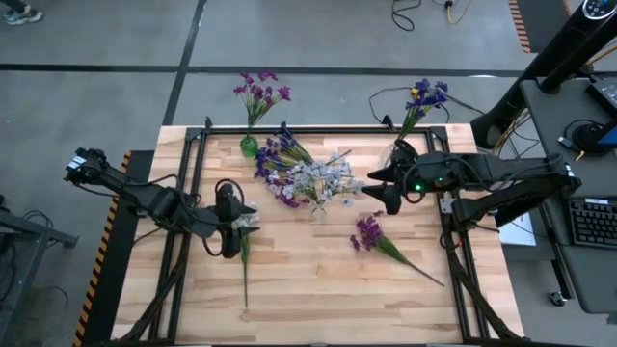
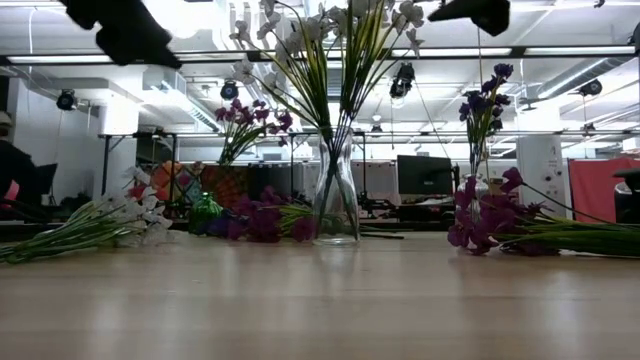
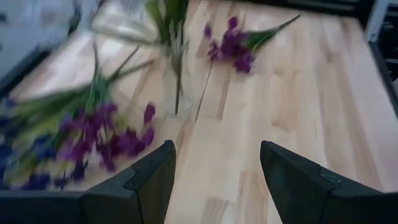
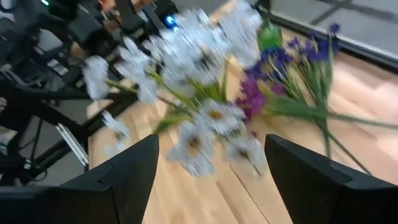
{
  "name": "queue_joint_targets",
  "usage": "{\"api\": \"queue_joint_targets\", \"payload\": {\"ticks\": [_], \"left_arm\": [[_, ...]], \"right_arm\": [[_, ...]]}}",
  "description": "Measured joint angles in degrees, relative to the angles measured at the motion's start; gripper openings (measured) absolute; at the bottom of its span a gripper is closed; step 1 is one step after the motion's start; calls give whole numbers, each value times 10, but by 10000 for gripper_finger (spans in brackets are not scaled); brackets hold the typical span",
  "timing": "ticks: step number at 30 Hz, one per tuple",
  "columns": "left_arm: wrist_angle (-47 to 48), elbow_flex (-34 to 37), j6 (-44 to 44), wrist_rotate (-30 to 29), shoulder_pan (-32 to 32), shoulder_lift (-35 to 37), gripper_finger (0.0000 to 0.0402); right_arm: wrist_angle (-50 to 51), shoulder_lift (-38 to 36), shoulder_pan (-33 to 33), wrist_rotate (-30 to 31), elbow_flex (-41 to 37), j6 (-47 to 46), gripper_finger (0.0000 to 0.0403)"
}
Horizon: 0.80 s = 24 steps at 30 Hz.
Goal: Sort flowers into vase by color
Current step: Put the bottom violet flowers into the green flower vase
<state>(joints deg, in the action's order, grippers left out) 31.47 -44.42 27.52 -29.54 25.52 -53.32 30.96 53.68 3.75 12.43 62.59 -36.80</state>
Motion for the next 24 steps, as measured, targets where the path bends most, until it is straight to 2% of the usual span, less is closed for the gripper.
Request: {"api": "queue_joint_targets", "payload": {"ticks": [3,9,12,16,24], "left_arm": [[58,0,69,9,1,0,217],[162,0,219,85,1,0,217],[201,0,270,94,2,0,217],[207,0,287,77,5,-9,217],[182,0,283,18,33,-34,217]], "right_arm": [[49,-1,0,0,0,-28,279],[184,10,6,-7,0,-96,267],[247,18,21,-7,-1,-120,262],[292,35,59,-4,-20,-144,256],[287,79,152,-11,-96,-128,254]]}}
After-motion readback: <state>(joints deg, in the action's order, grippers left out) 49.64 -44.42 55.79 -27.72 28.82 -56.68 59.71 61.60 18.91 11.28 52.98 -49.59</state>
